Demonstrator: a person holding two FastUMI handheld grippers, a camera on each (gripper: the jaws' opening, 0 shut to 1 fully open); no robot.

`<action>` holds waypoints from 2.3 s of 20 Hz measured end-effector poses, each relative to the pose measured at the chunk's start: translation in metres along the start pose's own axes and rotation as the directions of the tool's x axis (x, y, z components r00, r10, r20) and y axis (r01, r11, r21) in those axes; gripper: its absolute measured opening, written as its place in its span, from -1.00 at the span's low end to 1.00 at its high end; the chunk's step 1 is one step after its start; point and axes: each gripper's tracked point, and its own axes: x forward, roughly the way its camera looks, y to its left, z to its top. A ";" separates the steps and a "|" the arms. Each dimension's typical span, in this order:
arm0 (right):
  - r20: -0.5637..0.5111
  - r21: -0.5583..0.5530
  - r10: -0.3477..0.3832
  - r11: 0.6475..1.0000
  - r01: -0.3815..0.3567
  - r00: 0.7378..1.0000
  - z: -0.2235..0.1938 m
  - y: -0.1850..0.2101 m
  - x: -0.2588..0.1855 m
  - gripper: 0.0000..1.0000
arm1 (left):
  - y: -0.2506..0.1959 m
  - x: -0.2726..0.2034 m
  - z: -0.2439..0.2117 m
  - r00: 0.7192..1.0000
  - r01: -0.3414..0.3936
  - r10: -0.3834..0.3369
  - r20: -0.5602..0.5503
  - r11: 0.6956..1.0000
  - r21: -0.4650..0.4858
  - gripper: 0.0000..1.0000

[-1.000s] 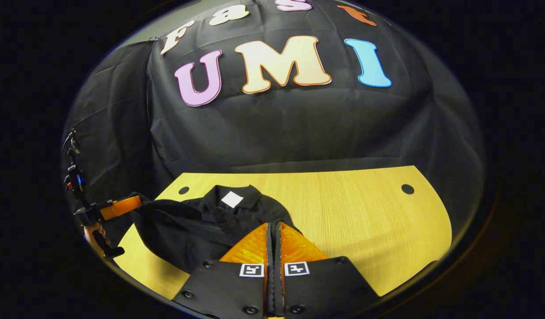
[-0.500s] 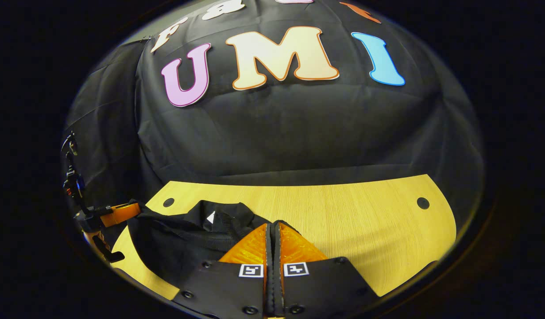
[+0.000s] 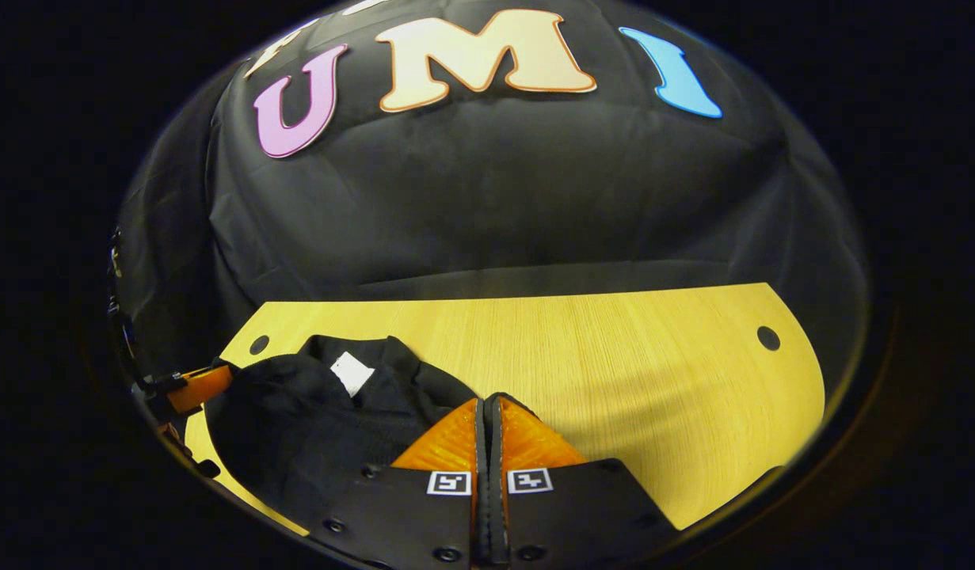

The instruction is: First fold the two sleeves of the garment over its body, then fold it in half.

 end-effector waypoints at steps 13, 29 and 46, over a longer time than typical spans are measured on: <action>0.129 0.014 -0.013 1.000 0.011 0.992 0.041 0.000 -0.064 0.87 | -0.013 -0.043 0.065 0.989 -0.004 -0.010 0.148 0.995 0.099 0.85; 0.520 -0.048 0.058 0.998 -0.038 0.852 0.069 0.061 -0.329 0.94 | 0.007 -0.265 0.148 0.916 0.011 -0.008 0.400 1.000 -0.003 0.84; 0.505 -0.001 0.014 1.000 -0.016 0.863 -0.021 0.045 -0.395 0.94 | 0.013 -0.355 0.079 0.922 -0.017 -0.011 0.388 0.997 0.069 0.84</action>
